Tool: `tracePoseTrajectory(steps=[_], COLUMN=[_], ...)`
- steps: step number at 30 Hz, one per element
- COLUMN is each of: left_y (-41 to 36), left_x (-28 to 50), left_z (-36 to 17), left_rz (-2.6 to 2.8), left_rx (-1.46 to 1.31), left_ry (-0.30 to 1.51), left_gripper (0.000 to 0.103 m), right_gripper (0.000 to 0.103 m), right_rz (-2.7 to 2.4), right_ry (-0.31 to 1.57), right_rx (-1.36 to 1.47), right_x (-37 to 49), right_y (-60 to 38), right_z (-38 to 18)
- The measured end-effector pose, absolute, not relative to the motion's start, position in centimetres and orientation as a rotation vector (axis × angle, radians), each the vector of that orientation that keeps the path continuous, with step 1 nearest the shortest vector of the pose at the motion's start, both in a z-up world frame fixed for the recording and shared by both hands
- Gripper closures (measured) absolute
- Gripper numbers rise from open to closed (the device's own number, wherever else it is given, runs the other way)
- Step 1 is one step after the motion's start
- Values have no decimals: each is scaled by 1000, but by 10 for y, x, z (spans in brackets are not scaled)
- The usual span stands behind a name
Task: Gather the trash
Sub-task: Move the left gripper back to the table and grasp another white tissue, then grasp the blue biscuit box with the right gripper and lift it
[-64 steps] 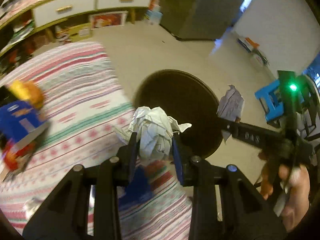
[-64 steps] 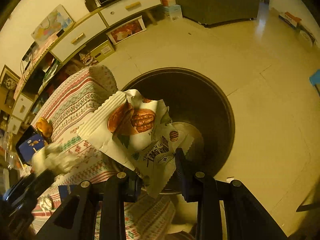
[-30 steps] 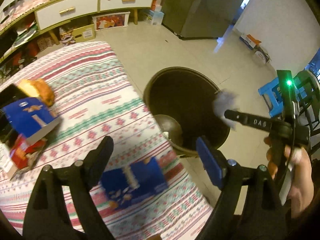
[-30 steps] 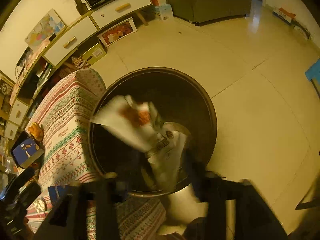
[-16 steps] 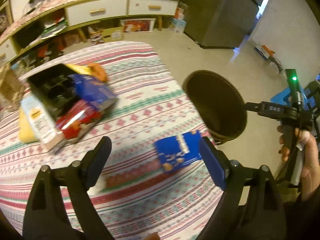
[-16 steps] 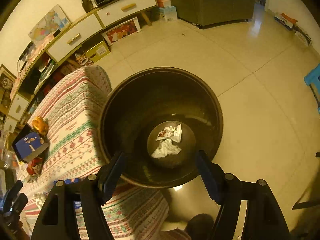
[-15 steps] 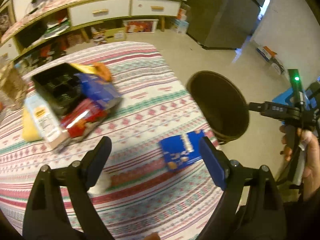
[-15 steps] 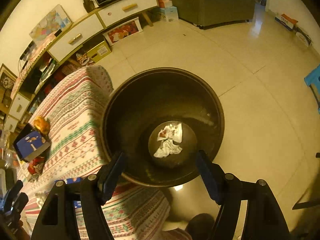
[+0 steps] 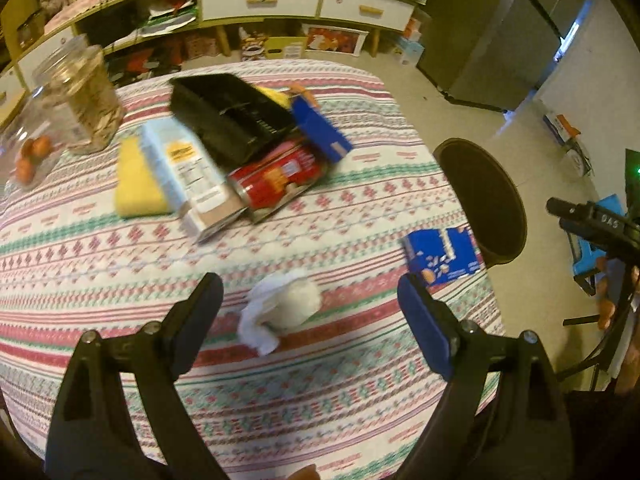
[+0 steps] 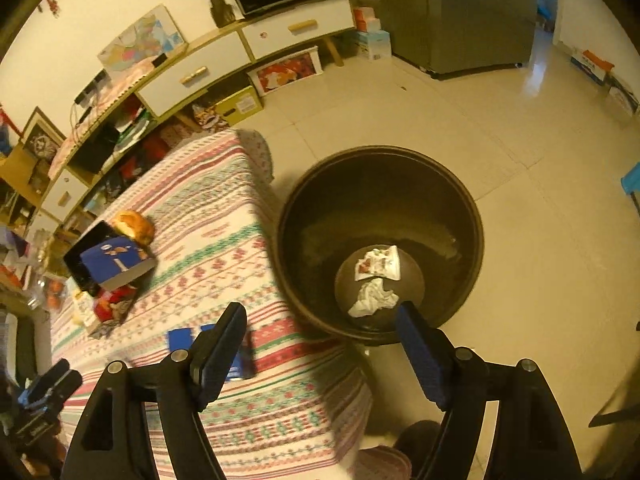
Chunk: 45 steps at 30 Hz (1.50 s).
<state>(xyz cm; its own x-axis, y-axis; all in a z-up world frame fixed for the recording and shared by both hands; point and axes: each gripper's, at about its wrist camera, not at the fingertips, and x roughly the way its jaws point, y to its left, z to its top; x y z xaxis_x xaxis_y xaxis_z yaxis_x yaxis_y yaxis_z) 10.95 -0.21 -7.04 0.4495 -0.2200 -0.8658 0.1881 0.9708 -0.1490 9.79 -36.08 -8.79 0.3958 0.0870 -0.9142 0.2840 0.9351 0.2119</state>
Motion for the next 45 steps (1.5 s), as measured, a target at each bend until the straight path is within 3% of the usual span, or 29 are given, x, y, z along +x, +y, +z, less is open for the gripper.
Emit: tracePoseTrajectory(steps=[11, 23, 28, 35, 38, 40, 45], left_y=[48, 26, 17, 21, 20, 18, 1], left_x=[99, 108, 118, 125, 123, 121, 121], left_z=[-85, -125, -142, -151, -152, -150, -146], left_rz=[-191, -269, -281, -285, -299, -328, -326], left_rx=[-90, -20, 10, -67, -66, -58, -49], left_ry=[1138, 1157, 1190, 1218, 1212, 1208, 1196], left_gripper=[14, 15, 32, 36, 48, 64, 74], right_gripper=[22, 22, 22, 22, 21, 21, 21], right_rz=[-33, 39, 61, 54, 48, 42, 31], right_ry=[1184, 1293, 1320, 1334, 1338, 1344, 1355], right_rx=[298, 148, 119, 113, 111, 108, 108], right_x=[96, 98, 99, 98, 99, 100, 105], right_y=[-306, -252, -242, -244, -245, -245, -243], right_z=[-90, -123, -133, -138, -140, -143, -150])
